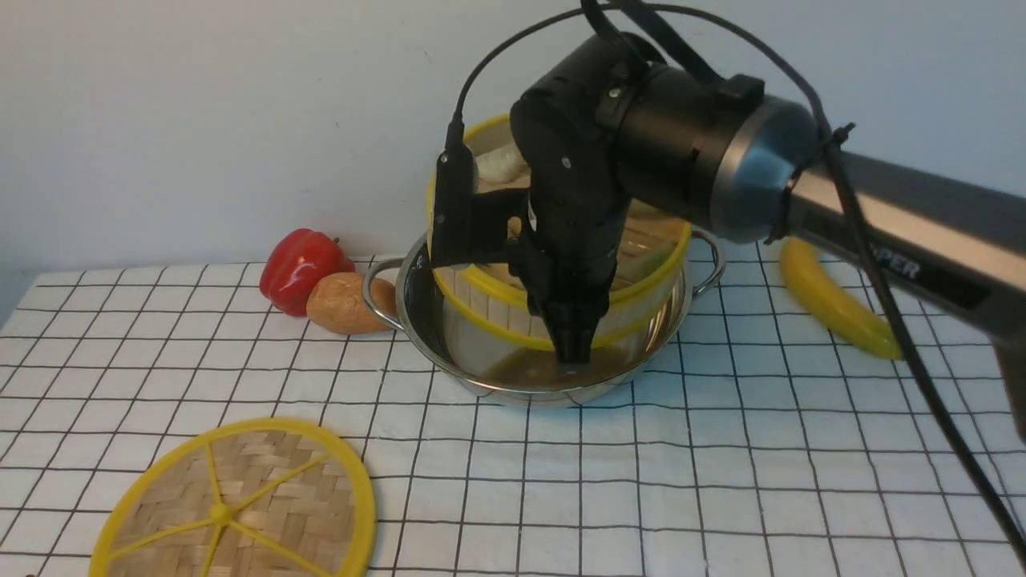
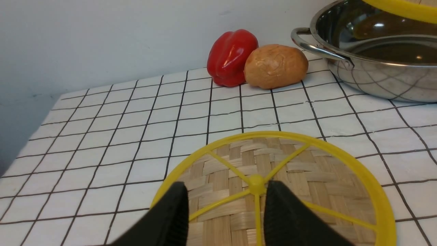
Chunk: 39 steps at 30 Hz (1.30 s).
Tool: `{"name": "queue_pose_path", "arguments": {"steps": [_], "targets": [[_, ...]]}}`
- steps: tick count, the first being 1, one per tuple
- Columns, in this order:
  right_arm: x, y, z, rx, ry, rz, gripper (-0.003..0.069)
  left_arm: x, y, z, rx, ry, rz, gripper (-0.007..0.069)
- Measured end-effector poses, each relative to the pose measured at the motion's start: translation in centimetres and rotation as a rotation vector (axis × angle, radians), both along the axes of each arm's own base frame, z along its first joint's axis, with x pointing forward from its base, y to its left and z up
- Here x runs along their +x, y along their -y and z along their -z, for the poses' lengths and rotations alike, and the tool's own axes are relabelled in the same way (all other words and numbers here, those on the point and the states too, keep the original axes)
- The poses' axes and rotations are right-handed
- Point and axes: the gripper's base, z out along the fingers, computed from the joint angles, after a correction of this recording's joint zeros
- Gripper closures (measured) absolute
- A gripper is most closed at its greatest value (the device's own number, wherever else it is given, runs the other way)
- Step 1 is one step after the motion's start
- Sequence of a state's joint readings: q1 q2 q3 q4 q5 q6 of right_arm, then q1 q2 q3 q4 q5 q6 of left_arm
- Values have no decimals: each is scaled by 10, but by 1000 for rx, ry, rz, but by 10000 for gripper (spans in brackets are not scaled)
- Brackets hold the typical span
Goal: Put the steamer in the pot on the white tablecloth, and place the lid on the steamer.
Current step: 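Place the bamboo steamer basket of food into the steel pot with the right gripper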
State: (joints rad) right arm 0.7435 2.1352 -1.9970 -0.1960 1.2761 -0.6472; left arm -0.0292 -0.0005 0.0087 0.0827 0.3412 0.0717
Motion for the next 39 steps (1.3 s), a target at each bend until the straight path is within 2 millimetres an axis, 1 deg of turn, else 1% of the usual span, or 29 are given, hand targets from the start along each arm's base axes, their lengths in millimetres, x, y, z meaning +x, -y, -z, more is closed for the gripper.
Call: {"name": "queue_pose_path", "arguments": {"steps": [7,9,11,20,28,34,39], "targets": [[2,-2,0,14,19,-5,575,0,0,0,0,0,0,329],[4,-3,4,16,20,-14,575,0,0,0,0,0,0,329],[5,-5,8,15,19,-19,575,0,0,0,0,0,0,329],[14,-14,41,-3,-2,-48,575,0,0,0,0,0,0,329],[15,-15,52,-24,-23,-49,574,0,0,0,0,0,0,329],[13,-13,64,-68,-79,-38,574,0,0,0,0,0,0,329],[13,-13,66,-71,-82,-38,574,0,0,0,0,0,0,329]]}}
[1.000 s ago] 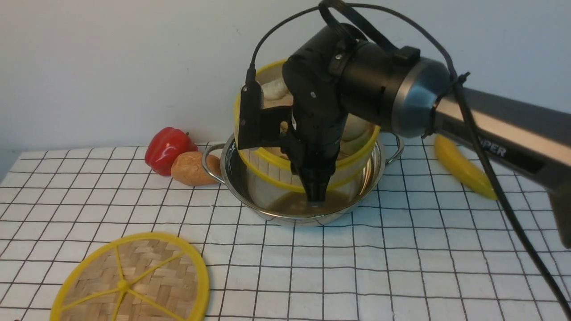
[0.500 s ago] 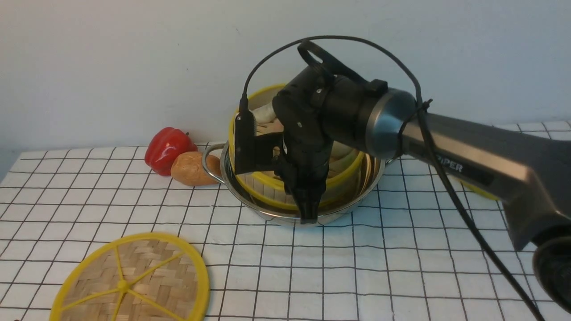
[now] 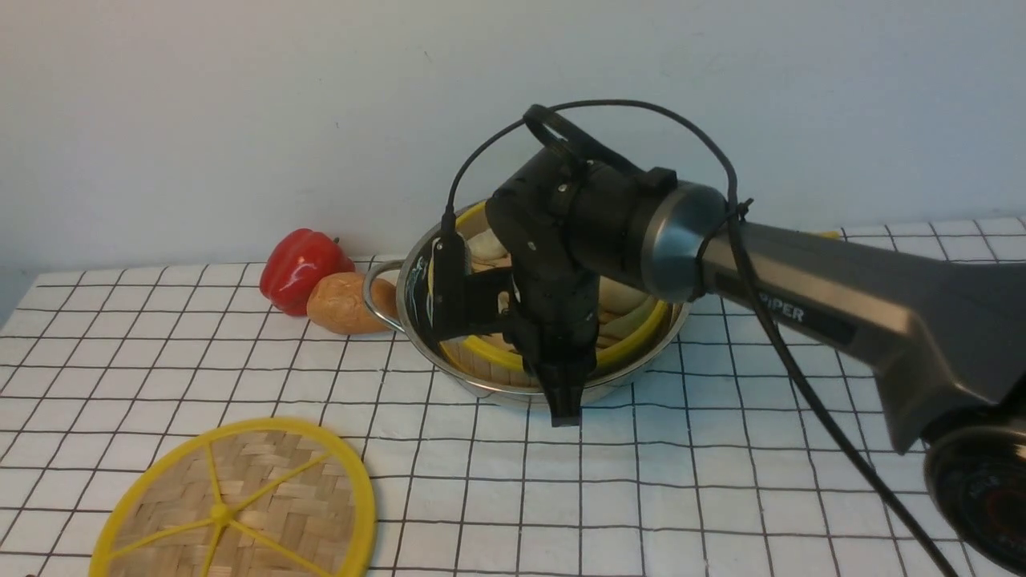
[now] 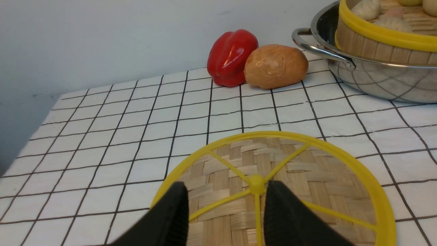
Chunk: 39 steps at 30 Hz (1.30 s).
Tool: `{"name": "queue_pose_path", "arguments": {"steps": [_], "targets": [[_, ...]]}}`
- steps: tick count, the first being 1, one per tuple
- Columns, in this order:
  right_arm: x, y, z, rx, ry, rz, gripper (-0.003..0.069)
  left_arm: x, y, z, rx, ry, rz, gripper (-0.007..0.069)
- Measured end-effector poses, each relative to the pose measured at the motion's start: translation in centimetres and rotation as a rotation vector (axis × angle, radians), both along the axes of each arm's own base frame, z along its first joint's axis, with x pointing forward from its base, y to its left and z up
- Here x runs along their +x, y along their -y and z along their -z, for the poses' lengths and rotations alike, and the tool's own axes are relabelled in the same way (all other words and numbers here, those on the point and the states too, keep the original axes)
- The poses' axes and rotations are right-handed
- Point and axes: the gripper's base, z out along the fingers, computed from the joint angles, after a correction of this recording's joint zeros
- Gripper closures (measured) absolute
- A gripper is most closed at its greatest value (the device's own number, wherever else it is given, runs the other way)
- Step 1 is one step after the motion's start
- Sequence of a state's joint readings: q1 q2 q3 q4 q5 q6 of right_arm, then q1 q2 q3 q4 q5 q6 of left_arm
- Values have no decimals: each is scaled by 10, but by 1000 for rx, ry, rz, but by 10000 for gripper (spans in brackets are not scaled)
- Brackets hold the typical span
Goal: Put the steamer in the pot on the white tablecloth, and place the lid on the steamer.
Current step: 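Place the bamboo steamer basket of food into the steel pot with the right gripper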
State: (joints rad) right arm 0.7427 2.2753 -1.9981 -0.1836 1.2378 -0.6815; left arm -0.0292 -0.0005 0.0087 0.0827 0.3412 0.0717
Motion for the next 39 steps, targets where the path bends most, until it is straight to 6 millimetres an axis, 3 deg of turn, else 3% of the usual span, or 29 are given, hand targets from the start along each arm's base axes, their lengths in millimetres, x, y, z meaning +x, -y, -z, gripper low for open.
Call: {"name": "queue_pose_path", "arguments": {"steps": [16,29,36,39], "targets": [[0,0,0,0,3,-8,571,0,0,0,0,0,0,329],[5,2,-11,-21,71,-42,307,0,0,0,0,0,0,329],[4,5,-21,-18,94,-23,284,0,0,0,0,0,0,329],[4,9,-36,-20,141,-18,284,0,0,0,0,0,0,329]]}}
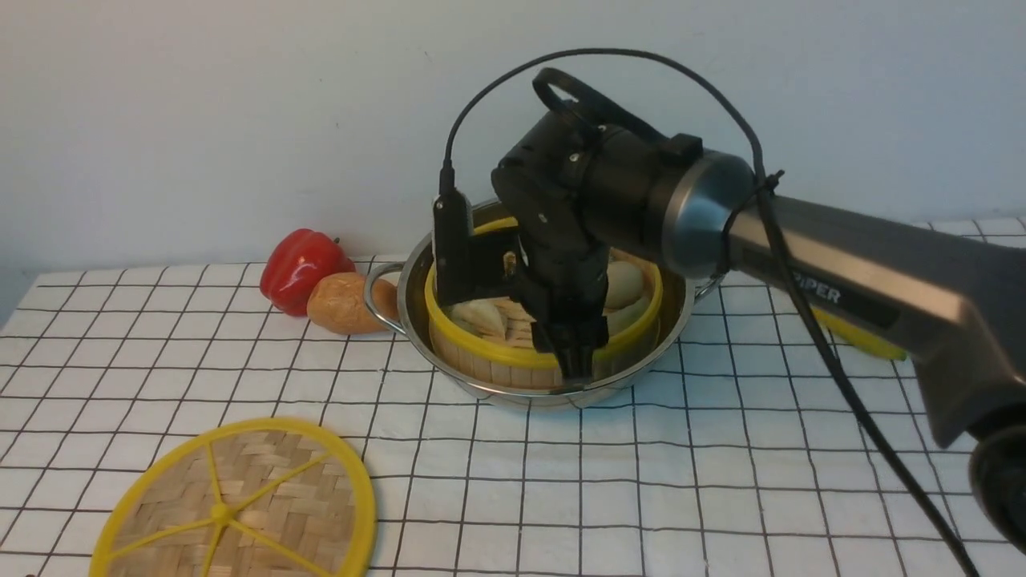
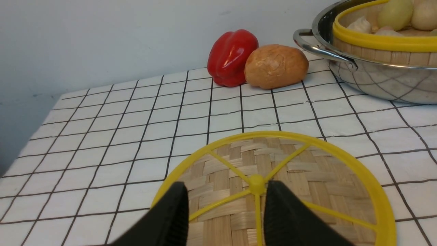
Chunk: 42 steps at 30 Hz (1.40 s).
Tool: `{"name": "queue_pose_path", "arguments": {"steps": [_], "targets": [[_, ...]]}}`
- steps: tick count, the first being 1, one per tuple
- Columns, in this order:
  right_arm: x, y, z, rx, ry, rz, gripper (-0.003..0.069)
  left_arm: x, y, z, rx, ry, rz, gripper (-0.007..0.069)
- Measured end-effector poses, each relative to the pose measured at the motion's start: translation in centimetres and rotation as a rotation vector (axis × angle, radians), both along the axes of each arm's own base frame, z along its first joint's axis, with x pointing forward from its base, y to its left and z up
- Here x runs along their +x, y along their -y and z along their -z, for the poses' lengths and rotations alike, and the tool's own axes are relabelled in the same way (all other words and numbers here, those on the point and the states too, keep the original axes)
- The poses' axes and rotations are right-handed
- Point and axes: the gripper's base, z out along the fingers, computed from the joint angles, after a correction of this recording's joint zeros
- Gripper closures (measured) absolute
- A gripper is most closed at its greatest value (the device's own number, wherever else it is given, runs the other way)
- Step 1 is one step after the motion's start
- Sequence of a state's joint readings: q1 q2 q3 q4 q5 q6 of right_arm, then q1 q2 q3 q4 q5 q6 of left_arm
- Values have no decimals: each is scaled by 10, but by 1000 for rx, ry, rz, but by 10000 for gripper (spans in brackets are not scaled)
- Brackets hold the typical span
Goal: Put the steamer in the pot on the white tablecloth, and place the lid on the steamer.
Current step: 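Place the bamboo steamer basket of food into the steel pot with the right gripper, then grasp the bamboo steamer lid lying on the table by its centre knob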
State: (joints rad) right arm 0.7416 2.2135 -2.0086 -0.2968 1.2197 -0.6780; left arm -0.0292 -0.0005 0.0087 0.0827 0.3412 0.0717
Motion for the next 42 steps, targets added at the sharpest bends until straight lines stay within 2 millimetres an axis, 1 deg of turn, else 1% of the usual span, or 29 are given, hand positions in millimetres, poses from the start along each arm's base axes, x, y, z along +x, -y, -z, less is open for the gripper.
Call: {"name": "queue_pose_path", "arguments": {"steps": [8,9,10,12,13,15,17,18,19,20,21,22,26,27,29,31,32,34,38,42], "targets": [[-1,8,-23,13,76,63,284,0,0,0,0,0,0,329],[-1,10,-31,32,100,105,288,0,0,0,0,0,0,329],[-1,11,-32,31,104,105,288,0,0,0,0,0,0,329],[-2,17,-49,76,170,212,322,0,0,0,0,0,0,329],[-2,18,-52,83,178,221,326,0,0,0,0,0,0,329],[-4,28,-75,149,263,344,400,0,0,0,0,0,0,329],[-7,36,-95,201,329,416,479,0,0,0,0,0,0,329],[-11,41,-109,251,366,473,538,0,0,0,0,0,0,329],[-13,45,-119,281,390,503,590,0,0,0,0,0,0,329],[-19,51,-135,339,419,548,641,0,0,0,0,0,0,329],[-20,52,-137,352,423,560,653,0,0,0,0,0,0,329],[-26,58,-151,411,442,603,667,0,0,0,0,0,0,329],[-47,78,-193,613,482,739,674,0,0,0,0,0,0,329],[-49,79,-195,624,484,746,674,0,0,0,0,0,0,329],[-67,96,-224,773,502,831,674,0,0,0,0,0,0,329],[-76,105,-237,843,510,866,672,0,0,0,0,0,0,329],[-79,107,-241,855,512,869,672,0,0,0,0,0,0,329],[-95,122,-261,952,525,903,668,0,0,0,0,0,0,329],[-109,134,-277,1010,539,910,660,0,0,0,0,0,0,329],[-114,140,-283,1023,552,906,652,0,0,0,0,0,0,329]]}}
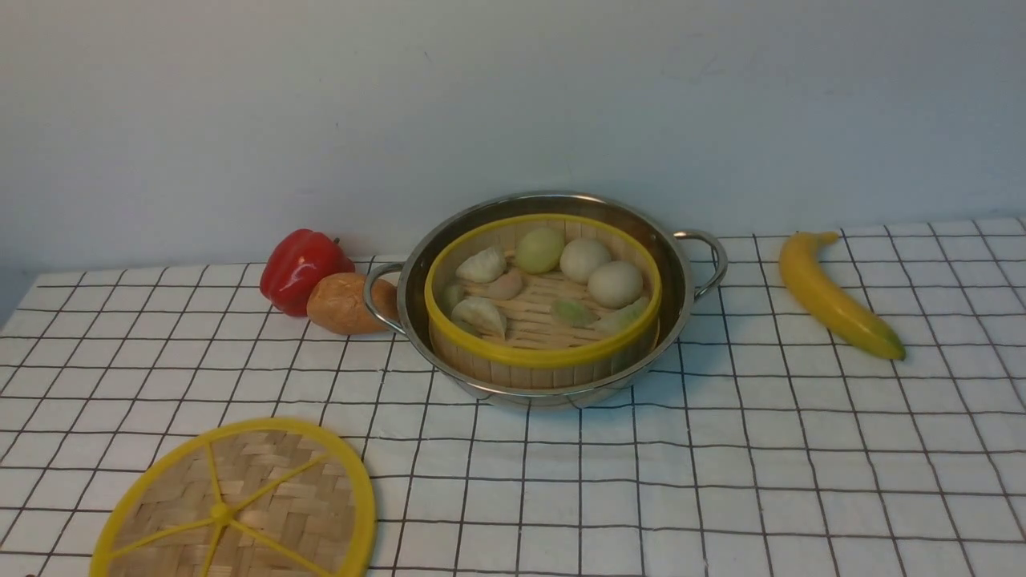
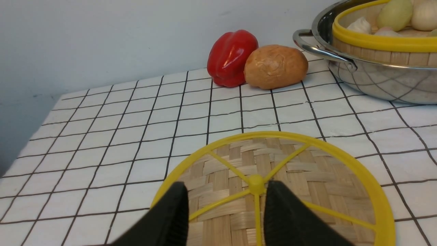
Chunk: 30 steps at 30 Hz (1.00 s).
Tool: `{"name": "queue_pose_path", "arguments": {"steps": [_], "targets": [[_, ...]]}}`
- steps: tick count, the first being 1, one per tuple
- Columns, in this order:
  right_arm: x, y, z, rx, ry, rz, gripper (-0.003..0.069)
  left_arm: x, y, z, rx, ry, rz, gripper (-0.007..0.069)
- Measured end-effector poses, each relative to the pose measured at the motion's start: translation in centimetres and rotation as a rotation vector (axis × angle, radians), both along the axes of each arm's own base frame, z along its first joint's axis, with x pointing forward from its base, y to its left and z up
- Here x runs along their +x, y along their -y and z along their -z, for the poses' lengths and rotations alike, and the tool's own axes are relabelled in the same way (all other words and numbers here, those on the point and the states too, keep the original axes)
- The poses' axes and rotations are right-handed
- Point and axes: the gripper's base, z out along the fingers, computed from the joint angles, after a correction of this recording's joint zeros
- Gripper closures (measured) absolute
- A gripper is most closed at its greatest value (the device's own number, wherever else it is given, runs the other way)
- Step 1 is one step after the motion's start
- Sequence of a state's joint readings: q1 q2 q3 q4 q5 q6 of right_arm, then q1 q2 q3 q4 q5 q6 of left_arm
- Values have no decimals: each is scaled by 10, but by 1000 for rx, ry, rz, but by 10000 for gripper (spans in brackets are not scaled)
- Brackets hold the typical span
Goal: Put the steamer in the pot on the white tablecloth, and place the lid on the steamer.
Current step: 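Grasp the bamboo steamer lid lying on the table by its centre knob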
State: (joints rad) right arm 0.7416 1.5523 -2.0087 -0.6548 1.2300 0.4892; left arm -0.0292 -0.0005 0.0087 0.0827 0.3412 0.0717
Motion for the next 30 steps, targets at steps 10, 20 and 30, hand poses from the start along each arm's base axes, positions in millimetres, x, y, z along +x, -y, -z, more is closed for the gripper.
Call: {"name": "queue_pose_path", "arguments": {"steps": [10,20,30], "targets": [[-18,20,13,-103,9,-11,623,0,0,0,0,0,0,329],[-89,117,96,208,199,-27,598,0,0,0,0,0,0,329],[-158,175,218,395,262,284,570,0,0,0,0,0,0,329]]}}
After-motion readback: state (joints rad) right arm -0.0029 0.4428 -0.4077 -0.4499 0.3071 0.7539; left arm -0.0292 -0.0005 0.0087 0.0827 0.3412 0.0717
